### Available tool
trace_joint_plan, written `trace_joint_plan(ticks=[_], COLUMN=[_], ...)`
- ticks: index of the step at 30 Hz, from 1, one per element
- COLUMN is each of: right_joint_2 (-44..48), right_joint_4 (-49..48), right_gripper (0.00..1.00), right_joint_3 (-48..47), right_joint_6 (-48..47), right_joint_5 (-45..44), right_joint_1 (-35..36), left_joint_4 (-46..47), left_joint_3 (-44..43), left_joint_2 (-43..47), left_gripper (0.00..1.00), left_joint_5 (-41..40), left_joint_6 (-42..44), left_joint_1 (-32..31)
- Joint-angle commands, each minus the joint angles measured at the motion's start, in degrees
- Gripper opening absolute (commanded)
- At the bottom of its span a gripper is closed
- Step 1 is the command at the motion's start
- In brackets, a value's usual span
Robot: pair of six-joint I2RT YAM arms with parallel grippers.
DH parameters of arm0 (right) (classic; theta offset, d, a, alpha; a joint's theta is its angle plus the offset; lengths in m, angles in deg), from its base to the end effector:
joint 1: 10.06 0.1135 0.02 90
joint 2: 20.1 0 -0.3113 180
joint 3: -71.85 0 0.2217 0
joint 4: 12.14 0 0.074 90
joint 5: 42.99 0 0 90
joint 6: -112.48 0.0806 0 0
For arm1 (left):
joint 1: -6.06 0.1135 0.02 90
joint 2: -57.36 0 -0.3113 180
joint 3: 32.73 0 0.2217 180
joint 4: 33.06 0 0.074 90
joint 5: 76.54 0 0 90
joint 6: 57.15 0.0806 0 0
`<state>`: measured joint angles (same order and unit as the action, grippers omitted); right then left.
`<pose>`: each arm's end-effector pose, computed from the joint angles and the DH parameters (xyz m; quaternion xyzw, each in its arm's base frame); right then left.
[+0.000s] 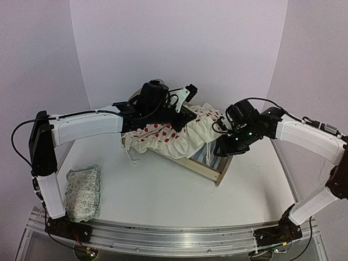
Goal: Set up the pet bed
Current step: Cross the right ropes of the mattress closest to the robot.
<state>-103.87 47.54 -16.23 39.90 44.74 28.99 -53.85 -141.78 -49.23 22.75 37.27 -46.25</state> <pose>0.2312 0.1834 0.3125 -0.1733 0.9386 0.1241 0.2711 0.2808 -0.3847 0.3731 0.4256 0.6885 -0.2968 0.5067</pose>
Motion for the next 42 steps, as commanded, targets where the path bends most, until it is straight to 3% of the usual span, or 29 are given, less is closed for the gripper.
trace_joint_plan(ticks=[1, 6, 15, 37, 39, 42], right_joint_2=[1.3, -0.3, -0.2, -0.7, -1.8, -3.2], right_joint_4=[-14.9, -26.2, -38.0, -43.4, -43.4, -45.2], right_gripper=[0.51, 0.46, 0.45, 0.46, 0.44, 0.31], right_joint_3=[4.5, 9.0, 13.8, 15.5, 15.0, 14.0], right_joint_6=[-4.9, -6.4, -9.4, -9.0, -9.2, -9.2], right_joint_5=[6.2, 10.3, 13.3, 15.9, 15.5, 16.2], right_joint_1=[-1.5, -2.5, -3.4, -3.9, -3.9, -3.8], left_joint_4=[-0.9, -2.2, -4.9, -5.1, -5.1, -5.2], left_joint_3=[-2.5, -3.1, -5.7, -5.8, -5.9, -5.9], left_joint_2=[4.5, 4.9, 5.4, 6.4, 6.4, 6.5], left_gripper=[0.0, 0.0, 0.0, 0.0, 0.0, 0.0], left_joint_5=[2.1, 2.6, 3.4, 3.7, 3.7, 3.9], left_joint_6=[0.1, 0.0, 0.3, -0.6, -0.8, -1.0], left_joint_1=[0.5, 0.7, 1.7, 1.9, 1.9, 1.9])
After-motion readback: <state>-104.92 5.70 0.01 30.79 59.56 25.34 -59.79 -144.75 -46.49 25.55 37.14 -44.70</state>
